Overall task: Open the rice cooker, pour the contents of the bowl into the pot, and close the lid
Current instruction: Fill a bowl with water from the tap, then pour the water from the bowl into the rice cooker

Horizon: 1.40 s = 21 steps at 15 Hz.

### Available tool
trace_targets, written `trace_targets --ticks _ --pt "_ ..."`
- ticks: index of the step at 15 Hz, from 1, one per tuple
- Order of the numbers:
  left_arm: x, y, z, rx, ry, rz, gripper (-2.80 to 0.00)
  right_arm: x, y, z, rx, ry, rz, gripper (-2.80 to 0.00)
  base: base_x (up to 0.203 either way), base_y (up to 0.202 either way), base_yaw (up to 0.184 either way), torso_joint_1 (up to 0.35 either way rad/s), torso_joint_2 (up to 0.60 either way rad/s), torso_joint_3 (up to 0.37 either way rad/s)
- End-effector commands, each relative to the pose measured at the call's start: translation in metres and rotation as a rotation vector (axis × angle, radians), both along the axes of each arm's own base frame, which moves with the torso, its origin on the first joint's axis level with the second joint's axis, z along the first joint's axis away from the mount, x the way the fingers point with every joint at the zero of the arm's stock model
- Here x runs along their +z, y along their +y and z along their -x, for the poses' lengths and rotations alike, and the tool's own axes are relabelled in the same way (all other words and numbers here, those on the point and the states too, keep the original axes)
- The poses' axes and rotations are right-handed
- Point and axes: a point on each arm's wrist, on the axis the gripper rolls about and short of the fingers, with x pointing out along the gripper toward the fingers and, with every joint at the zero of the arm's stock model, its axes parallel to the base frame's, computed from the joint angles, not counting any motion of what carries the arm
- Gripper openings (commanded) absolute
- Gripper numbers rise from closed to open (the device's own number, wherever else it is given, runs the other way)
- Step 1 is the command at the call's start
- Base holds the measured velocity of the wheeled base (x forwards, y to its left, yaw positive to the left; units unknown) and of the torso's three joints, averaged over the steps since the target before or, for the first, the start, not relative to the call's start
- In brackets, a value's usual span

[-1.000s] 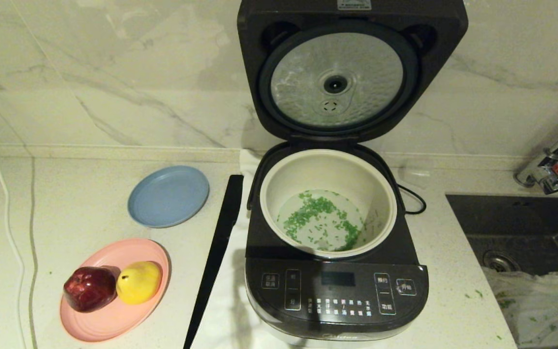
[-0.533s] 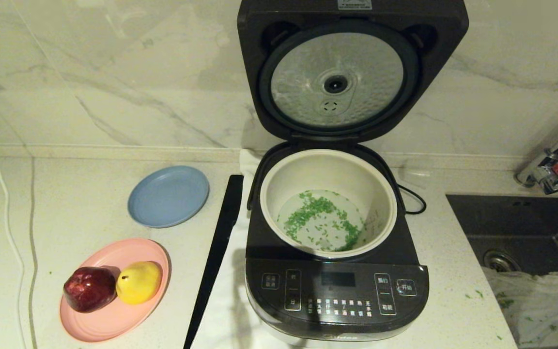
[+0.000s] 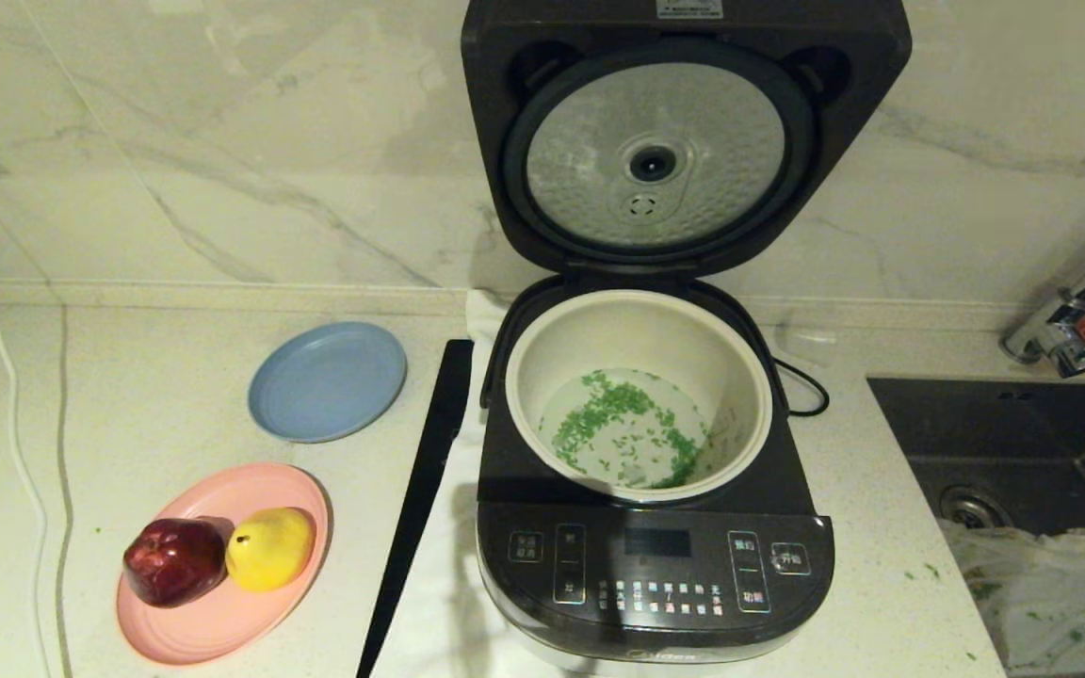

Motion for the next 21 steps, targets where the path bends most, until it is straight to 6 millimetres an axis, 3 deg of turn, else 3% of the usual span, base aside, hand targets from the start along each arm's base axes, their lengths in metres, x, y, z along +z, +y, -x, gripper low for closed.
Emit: trace_targets --ticks 1,5,9,12,16,21 --pt "0.000 0.000 0.000 0.001 0.000 0.000 -2.80 0.021 0.020 0.004 0.023 -0.006 0.016 -2.80 0.000 0.000 0.000 0.000 0.00 0.000" --pt "0.000 0.000 0.000 0.001 0.000 0.000 -2.80 0.061 0.081 0.014 0.134 0.009 0.102 -2.80 0.000 0.000 0.000 0.000 0.00 0.000" --pt "0.000 0.000 0.000 0.001 0.000 0.000 -2.80 0.097 0.168 0.020 0.340 0.075 0.088 -2.80 0.000 0.000 0.000 0.000 0.00 0.000" --pt "0.000 0.000 0.000 0.001 0.000 0.000 -2.80 0.114 0.222 0.021 0.490 0.109 0.066 -2.80 0.000 0.000 0.000 0.000 0.00 0.000" --pt "0.000 0.000 0.000 0.001 0.000 0.000 -2.80 0.134 0.289 0.024 0.662 0.160 0.150 -2.80 0.000 0.000 0.000 0.000 0.00 0.000" --pt "0.000 0.000 0.000 0.001 0.000 0.000 -2.80 0.171 0.354 0.041 0.862 0.136 0.214 -2.80 0.000 0.000 0.000 0.000 0.00 0.000"
